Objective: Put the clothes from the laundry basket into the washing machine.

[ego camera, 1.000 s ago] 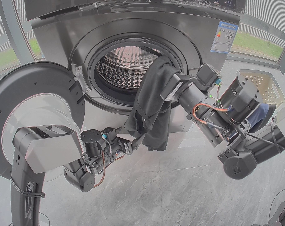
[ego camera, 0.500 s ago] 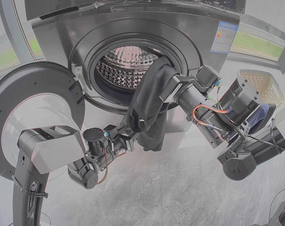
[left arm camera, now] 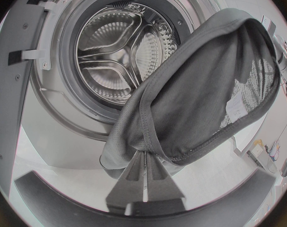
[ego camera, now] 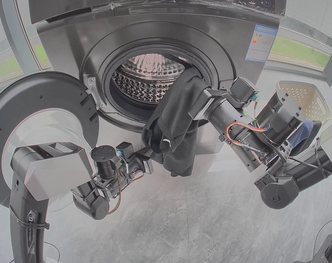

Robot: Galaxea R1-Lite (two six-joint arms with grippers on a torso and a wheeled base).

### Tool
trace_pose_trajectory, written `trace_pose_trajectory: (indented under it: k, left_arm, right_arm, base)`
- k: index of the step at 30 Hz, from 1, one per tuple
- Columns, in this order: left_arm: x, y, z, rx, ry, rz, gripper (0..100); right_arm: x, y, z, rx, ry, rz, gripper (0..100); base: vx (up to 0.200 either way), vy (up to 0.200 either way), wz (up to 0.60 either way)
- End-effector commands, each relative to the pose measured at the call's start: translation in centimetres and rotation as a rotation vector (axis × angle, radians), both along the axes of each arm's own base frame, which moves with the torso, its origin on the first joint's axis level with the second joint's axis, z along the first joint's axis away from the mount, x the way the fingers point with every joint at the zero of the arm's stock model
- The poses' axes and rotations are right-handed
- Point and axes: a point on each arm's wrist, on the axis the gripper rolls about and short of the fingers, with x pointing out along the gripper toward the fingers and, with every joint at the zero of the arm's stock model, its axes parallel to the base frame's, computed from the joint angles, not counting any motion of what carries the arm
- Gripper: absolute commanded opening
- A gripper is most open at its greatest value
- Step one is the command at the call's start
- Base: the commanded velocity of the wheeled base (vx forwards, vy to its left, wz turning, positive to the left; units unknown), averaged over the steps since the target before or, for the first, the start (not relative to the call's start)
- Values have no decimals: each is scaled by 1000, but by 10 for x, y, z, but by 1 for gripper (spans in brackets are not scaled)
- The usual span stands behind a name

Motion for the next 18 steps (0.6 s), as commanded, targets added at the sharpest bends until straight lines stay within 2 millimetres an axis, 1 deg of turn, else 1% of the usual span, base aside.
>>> trace_pose_trajectory:
  k: [1,4,5,6,7,8,11,13,15,18]
  left_arm:
    - [-15,7,19,-8,-12,-5,0]
    - [-27,13,29,-7,-7,-8,0]
    - [-27,13,29,-7,-7,-8,0]
    - [-33,17,35,-8,-9,-8,0]
    - [-35,17,37,-10,-9,-8,0]
    - [-41,20,41,-9,-4,-11,0]
    - [-50,24,42,0,13,-33,0]
    - [-56,26,33,25,52,-63,0]
    - [-58,26,22,43,85,-85,0]
    - [-53,24,1,66,136,-97,0]
  right_arm:
    - [1,-1,-1,-2,2,-2,0]
    - [1,-1,0,0,1,-5,0]
    - [1,-1,0,0,1,-5,0]
    - [1,-2,-2,-5,6,-5,0]
    - [0,-2,-3,-7,9,-3,0]
    - [0,-2,-5,-12,15,-3,0]
    - [-1,-3,-7,-17,20,-3,0]
    - [-1,-3,-4,-15,16,-2,0]
    - [-4,0,-3,-13,14,8,0]
    - [-7,4,-3,-14,13,24,0]
  base:
    - [0,0,0]
    - [0,0,0]
    - [0,0,0]
    - [0,0,0]
    - [0,0,0]
    - [0,0,0]
    - [0,0,0]
    - [0,0,0]
    - [0,0,0]
    - [0,0,0]
